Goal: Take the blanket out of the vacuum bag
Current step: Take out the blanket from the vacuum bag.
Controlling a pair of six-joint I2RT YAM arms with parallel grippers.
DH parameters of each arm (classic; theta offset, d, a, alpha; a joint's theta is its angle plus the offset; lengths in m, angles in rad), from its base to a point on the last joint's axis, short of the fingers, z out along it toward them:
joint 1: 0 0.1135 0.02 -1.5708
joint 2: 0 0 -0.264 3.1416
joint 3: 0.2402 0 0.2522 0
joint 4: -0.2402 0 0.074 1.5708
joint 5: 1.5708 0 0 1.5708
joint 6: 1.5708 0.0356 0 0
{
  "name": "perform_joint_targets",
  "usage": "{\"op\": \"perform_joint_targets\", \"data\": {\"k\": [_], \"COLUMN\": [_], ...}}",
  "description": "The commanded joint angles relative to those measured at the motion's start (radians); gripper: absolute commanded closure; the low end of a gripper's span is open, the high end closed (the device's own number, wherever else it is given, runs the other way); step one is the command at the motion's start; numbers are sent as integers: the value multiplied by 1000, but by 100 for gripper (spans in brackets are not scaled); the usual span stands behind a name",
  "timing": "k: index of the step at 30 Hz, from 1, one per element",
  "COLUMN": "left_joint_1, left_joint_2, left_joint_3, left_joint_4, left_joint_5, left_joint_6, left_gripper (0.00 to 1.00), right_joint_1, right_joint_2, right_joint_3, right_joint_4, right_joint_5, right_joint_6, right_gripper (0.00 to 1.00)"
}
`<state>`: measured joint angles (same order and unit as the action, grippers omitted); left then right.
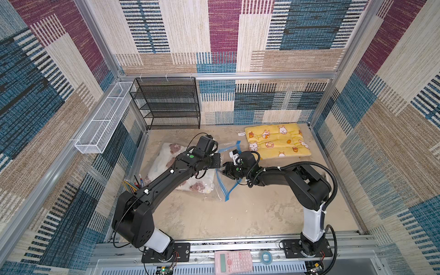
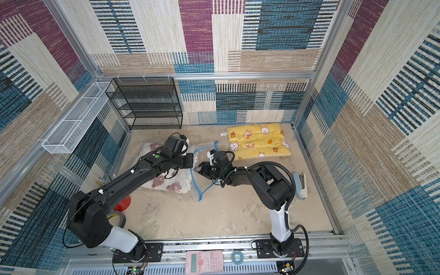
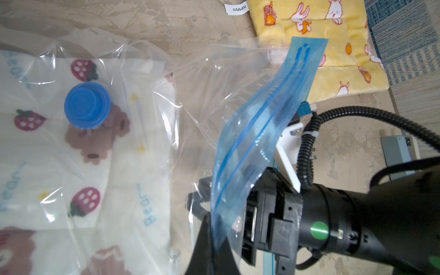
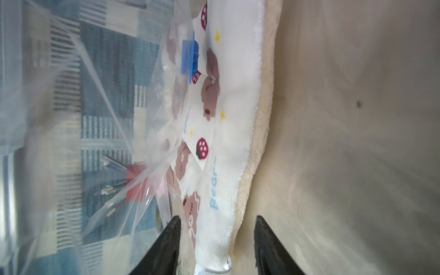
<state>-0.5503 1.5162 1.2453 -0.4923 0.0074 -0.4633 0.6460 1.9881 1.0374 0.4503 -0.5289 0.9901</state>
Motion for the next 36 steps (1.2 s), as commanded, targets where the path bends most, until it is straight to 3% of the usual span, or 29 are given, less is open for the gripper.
{"op": "perform_joint_targets", "data": {"k": [1,7,14,28,36], "left_joint_1": [1,1,2,1,1], "left_joint_2": [-11,-21,-14,-11,-13], "left_joint_3": [-10,-22,-22,-18,-24], "left_joint_4": [46,57,58,63,79], "left_joint_5": [24,17,26,41,60], "left_joint_6": [36,38,37,37,37], "left_gripper": [100,100,100,100,100], "right_joint_1": [13,24,29,86,86], "right_joint_2": [35,80,113,140,220], "right_joint_3": [23,33,48,222,287], "right_joint_4": [73,120,112,-257,-184], "right_joint_5": [1,-2,-25,166,-32], "right_joint_6": [49,72,8,-334,-254], "right_gripper": [49,48,49,44,43]}}
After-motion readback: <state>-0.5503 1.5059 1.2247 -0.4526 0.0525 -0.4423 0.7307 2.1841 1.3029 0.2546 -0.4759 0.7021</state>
